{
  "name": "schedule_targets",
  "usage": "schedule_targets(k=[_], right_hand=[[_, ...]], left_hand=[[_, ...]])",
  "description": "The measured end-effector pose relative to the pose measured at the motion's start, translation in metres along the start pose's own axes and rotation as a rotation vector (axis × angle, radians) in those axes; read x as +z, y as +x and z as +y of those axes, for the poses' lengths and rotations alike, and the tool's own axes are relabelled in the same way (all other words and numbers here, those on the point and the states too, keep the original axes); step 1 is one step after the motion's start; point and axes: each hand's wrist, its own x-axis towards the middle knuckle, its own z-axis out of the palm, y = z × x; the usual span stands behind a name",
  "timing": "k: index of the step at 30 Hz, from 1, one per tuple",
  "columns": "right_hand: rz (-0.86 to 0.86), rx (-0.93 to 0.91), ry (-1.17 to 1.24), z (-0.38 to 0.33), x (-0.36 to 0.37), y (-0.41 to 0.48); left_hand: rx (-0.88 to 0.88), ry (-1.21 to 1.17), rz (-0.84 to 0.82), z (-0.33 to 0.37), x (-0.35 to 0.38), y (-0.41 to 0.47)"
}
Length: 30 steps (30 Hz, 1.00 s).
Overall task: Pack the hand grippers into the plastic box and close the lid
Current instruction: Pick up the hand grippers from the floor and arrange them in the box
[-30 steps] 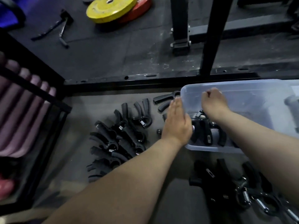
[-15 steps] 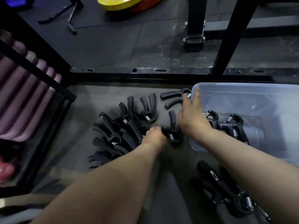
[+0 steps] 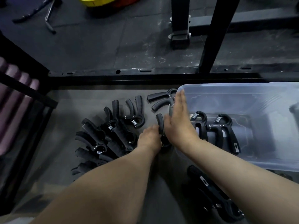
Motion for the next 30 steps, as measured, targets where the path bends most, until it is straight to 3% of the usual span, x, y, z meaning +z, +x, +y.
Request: schedule_targets(k=[4,12,18,25,30], right_hand=[[0.025,-0.03,-0.063,0.002,0.004,0.002],[-0.004,-0.075,-0.159,0.008,0.004,0.003],[0.019,-0.067,-0.062,0.007,0.003,0.002],[-0.014,-0.019,-0.093,0.006,0.001,0.002],[-0.088,0.042,-0.081,0.003,-0.005,-0.004]], left_hand=[[-0.024,0.016,0.022,0.002,0.0,0.007],[-0.095,0.19,-0.13,0.008,0.003,-0.005],[-0.136,0.232,-0.195,0.003,0.011,-0.021],[-0.215,-0.168,-0.129,0.004,-0.002,-0.036],[-0.27,-0.306,-0.036,0.0,-0.009,-0.049]])
